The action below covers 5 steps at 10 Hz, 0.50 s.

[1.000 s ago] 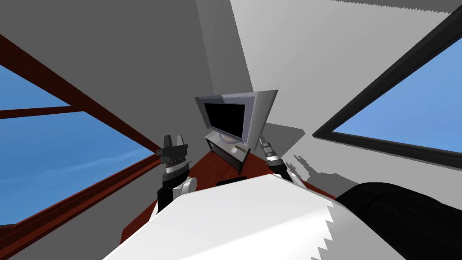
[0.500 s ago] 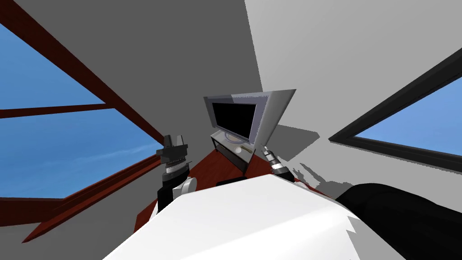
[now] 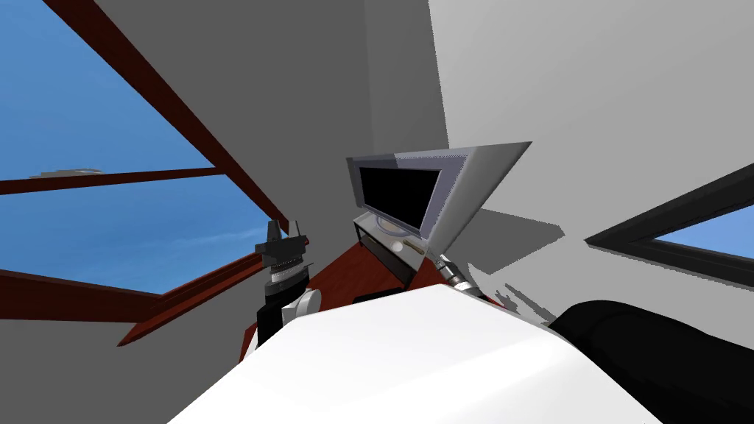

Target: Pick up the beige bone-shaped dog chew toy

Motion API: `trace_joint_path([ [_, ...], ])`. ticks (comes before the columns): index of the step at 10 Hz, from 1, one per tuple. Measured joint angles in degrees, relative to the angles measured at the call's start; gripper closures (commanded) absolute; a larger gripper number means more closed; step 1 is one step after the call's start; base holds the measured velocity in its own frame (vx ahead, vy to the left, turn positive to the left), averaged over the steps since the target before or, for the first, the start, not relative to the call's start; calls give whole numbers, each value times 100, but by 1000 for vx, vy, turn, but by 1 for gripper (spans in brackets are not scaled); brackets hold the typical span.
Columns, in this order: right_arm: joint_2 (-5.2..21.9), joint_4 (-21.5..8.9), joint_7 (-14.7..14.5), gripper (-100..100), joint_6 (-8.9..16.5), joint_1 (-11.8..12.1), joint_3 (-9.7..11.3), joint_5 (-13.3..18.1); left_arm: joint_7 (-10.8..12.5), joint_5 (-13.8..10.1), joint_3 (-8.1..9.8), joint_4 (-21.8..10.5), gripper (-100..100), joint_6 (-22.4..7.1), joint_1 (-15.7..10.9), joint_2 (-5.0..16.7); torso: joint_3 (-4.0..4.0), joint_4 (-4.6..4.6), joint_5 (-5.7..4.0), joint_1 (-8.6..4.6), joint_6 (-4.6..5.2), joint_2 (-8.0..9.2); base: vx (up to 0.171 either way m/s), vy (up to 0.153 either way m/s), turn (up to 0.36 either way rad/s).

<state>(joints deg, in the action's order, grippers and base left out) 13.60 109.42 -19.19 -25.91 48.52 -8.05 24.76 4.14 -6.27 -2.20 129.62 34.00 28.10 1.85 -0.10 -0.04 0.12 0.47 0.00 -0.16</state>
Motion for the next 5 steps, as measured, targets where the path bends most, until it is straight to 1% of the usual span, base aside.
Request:
trace_joint_path([
  [1,42,-158,-109,-100,55,11,-34,102,0,0,1,0,0,0,1,0,3,2,0,-4,2,4,79,111,135],
  [2,93,-401,-248,-100,67,84,-109,224,0,0,0,0,0,0,0,0,0,1,-1,-7,0,-1,97,128,290],
  [3,155,-650,-404,-100,122,168,-176,378,0,0,0,0,0,0,0,0,-4,-1,0,-4,-2,-7,76,82,81],
  [4,175,-683,-517,-100,231,221,-167,481,0,0,1,0,0,0,1,1,-1,0,-1,-14,2,-2,94,77,151],
  [5,154,-896,-695,-100,272,274,-199,616,0,0,1,0,0,0,0,1,-3,0,-4,-18,0,-6,136,117,295],
])
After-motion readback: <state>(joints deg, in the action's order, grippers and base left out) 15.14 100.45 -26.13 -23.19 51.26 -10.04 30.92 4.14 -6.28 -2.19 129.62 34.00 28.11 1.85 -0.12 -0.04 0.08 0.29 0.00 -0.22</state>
